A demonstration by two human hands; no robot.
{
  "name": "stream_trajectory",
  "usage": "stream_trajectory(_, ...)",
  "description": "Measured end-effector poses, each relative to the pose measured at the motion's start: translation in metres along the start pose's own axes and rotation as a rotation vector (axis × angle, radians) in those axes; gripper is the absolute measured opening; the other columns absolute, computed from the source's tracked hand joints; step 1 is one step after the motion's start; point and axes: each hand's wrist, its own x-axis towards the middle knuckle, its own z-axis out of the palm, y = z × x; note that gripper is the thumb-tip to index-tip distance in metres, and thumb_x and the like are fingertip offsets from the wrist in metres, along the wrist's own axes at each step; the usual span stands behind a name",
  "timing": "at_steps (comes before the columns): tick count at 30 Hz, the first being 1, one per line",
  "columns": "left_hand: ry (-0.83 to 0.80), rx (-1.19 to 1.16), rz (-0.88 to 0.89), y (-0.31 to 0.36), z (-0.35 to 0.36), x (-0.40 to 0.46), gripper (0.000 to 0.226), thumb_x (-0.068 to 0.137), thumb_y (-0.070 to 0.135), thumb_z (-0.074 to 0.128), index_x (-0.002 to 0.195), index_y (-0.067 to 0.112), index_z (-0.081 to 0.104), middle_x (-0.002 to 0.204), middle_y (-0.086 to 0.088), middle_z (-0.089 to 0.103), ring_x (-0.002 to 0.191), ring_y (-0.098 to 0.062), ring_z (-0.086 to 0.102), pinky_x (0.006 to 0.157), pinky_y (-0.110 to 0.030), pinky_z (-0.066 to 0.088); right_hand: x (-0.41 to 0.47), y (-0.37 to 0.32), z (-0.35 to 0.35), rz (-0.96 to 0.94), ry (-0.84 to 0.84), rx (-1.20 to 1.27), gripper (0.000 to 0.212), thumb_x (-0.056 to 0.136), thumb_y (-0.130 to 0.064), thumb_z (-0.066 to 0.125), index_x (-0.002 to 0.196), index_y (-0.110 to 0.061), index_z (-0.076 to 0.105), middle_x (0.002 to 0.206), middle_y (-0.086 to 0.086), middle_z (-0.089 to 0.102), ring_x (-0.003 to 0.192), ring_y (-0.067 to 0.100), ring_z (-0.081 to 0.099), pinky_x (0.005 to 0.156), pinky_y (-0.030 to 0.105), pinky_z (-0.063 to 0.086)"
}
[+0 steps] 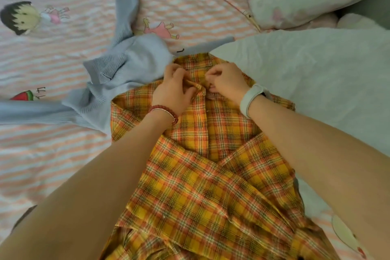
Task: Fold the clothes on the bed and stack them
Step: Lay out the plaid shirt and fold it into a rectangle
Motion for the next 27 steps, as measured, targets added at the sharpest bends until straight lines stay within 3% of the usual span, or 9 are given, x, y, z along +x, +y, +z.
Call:
stream_trajectory(3, -0.003, 0.187, -0.085, -0.009, 0.006, 0.005, 0.077, 0.077, 0.046, 0.066, 0.139, 0.021, 0.029, 0.149, -0.010, 0.021, 0.124, -0.035, 0.040, 0.092, -0.045, 0.041, 0.000, -0.002, -0.018, -0.017, 0.071, 0.185, 0.032, 0.096, -0.007, 0.043, 0.126, -0.009, 0.052, 0.122, 0.009, 0.053, 0.080, 0.020, 0.065, 0.074, 0.025, 0.055)
stream_trajectory(6, -0.078, 0.326, -0.108, -0.013, 0.008, 0.013, 0.093, 0.075, 0.059, 0.061, 0.146, 0.027, 0.011, 0.154, -0.008, 0.011, 0.136, -0.034, 0.021, 0.105, -0.053, 0.024, 0.002, 0.006, -0.032, -0.183, 0.267, -0.225, 0.041, 0.094, -0.025, 0.050, 0.133, -0.014, 0.045, 0.131, 0.007, 0.044, 0.111, 0.021, 0.052, 0.089, 0.020, 0.040)
stream_trajectory(9, -0.219, 0.282, -0.179, -0.022, 0.003, 0.029, 0.100, 0.071, 0.068, 0.059, 0.146, 0.029, 0.007, 0.154, -0.003, 0.014, 0.139, -0.031, 0.018, 0.108, -0.059, 0.012, 0.007, 0.020, -0.039, -0.004, 0.090, -0.400, 0.070, 0.088, -0.049, 0.053, 0.143, -0.016, 0.028, 0.144, 0.007, 0.036, 0.130, 0.026, 0.037, 0.106, 0.046, 0.033)
stream_trajectory(11, -0.270, 0.255, -0.242, -0.034, -0.007, 0.036, 0.100, 0.067, 0.072, 0.058, 0.145, 0.028, 0.014, 0.151, -0.006, 0.022, 0.137, -0.031, 0.022, 0.108, -0.059, 0.014, 0.009, 0.026, -0.041, 0.045, -0.020, -0.343, 0.075, 0.086, -0.053, 0.054, 0.143, -0.013, 0.029, 0.145, 0.007, 0.037, 0.130, 0.027, 0.038, 0.106, 0.045, 0.033)
stream_trajectory(16, -0.183, 0.113, -0.302, -0.058, -0.028, 0.034, 0.083, 0.072, 0.066, 0.059, 0.134, 0.015, 0.039, 0.132, -0.015, 0.045, 0.120, -0.034, 0.042, 0.099, -0.049, 0.038, 0.015, 0.024, -0.037, -0.021, -0.015, -0.241, 0.047, 0.086, -0.053, 0.054, 0.104, -0.011, 0.057, 0.096, 0.003, 0.063, 0.085, 0.018, 0.059, 0.076, 0.033, 0.047)
stream_trajectory(21, -0.385, -0.008, -0.276, -0.047, -0.032, 0.029, 0.075, 0.081, 0.059, 0.054, 0.141, 0.019, 0.034, 0.139, -0.007, 0.047, 0.123, -0.029, 0.047, 0.100, -0.038, 0.037, -0.003, 0.015, -0.031, -0.227, 0.133, -0.204, 0.023, 0.093, -0.036, 0.052, 0.080, -0.018, 0.048, 0.072, 0.000, 0.052, 0.063, 0.017, 0.050, 0.059, 0.032, 0.039)
stream_trajectory(24, -0.361, -0.184, -0.231, -0.029, -0.038, 0.021, 0.041, 0.081, 0.049, 0.062, 0.101, 0.014, 0.063, 0.096, 0.000, 0.066, 0.092, -0.022, 0.061, 0.079, -0.029, 0.045, -0.031, 0.010, -0.042, -0.358, 0.210, -0.230, 0.018, 0.093, -0.034, 0.052, 0.089, -0.017, 0.051, 0.078, 0.006, 0.059, 0.069, 0.024, 0.056, 0.065, 0.040, 0.047)
stream_trajectory(25, -0.300, -0.229, -0.204, -0.023, -0.043, 0.014, 0.031, 0.081, 0.046, 0.063, 0.081, 0.016, 0.062, 0.074, 0.003, 0.062, 0.072, -0.017, 0.059, 0.066, -0.026, 0.042, -0.041, 0.010, -0.046, -0.393, 0.231, -0.245, 0.019, 0.093, -0.034, 0.052, 0.094, -0.016, 0.053, 0.078, 0.007, 0.061, 0.069, 0.025, 0.058, 0.065, 0.042, 0.049)
stream_trajectory(27, -0.106, -0.245, -0.098, -0.016, -0.050, -0.005, 0.035, 0.084, 0.040, 0.063, 0.066, 0.012, 0.051, 0.055, 0.004, 0.049, 0.052, -0.012, 0.045, 0.052, -0.028, 0.034, -0.063, 0.010, -0.055, -0.444, 0.270, -0.295, 0.027, 0.093, -0.035, 0.052, 0.103, -0.011, 0.055, 0.080, 0.008, 0.063, 0.068, 0.026, 0.059, 0.063, 0.044, 0.050)
